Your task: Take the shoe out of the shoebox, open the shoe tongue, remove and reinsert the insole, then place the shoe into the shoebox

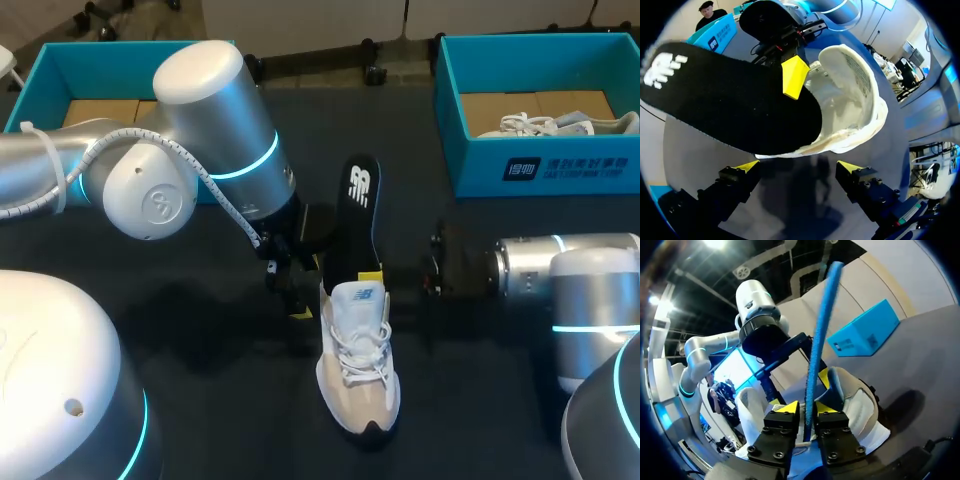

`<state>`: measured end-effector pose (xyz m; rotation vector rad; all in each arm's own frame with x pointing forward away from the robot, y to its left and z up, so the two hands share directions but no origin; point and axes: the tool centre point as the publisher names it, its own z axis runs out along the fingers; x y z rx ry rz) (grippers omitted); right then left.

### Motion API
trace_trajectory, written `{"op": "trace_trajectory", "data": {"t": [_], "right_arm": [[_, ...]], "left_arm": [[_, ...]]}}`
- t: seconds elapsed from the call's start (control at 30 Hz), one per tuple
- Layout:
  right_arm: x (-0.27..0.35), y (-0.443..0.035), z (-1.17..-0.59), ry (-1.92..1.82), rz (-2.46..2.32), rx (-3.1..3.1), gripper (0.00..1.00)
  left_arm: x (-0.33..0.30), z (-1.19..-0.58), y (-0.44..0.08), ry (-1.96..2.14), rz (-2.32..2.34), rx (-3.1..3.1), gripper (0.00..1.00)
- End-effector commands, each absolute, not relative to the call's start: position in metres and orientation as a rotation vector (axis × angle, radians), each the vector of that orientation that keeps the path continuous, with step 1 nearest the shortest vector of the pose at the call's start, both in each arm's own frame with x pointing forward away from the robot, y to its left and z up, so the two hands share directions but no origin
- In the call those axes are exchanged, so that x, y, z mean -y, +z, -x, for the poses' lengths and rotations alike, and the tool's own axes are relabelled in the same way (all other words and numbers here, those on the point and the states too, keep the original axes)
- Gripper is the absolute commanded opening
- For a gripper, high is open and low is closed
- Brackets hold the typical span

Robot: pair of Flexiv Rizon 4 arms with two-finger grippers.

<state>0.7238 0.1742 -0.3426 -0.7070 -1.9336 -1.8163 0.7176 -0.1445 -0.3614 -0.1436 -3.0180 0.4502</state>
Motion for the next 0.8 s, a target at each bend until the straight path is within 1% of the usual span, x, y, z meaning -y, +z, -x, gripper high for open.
{"op": "trace_trajectory", "data": {"t": [0.03, 0.17, 0.37, 0.63, 0.73, 0.8], "right_arm": [[-0.176, -0.343, -0.725, -1.811, 0.707, 1.938, 0.24], [-0.177, -0.339, -0.722, -1.809, 0.701, 1.953, 0.26], [-0.178, -0.332, -0.720, -1.815, 0.681, 1.975, 0.25], [-0.183, -0.323, -0.718, -1.817, 0.648, 2.011, 0.28], [-0.186, -0.320, -0.721, -1.813, 0.634, 2.024, 0.34], [-0.187, -0.318, -0.724, -1.807, 0.628, 2.029, 0.35]], "left_arm": [[0.143, -0.717, -0.362, 0.456, 0.145, 3.018, 1.00], [0.143, -0.717, -0.362, 0.456, 0.145, 3.018, 1.00], [0.143, -0.717, -0.362, 0.456, 0.145, 3.018, 1.00], [0.143, -0.717, -0.362, 0.456, 0.145, 3.018, 1.00], [0.143, -0.717, -0.362, 0.456, 0.145, 3.018, 1.00], [0.143, -0.717, -0.362, 0.456, 0.145, 3.018, 1.00]]}}
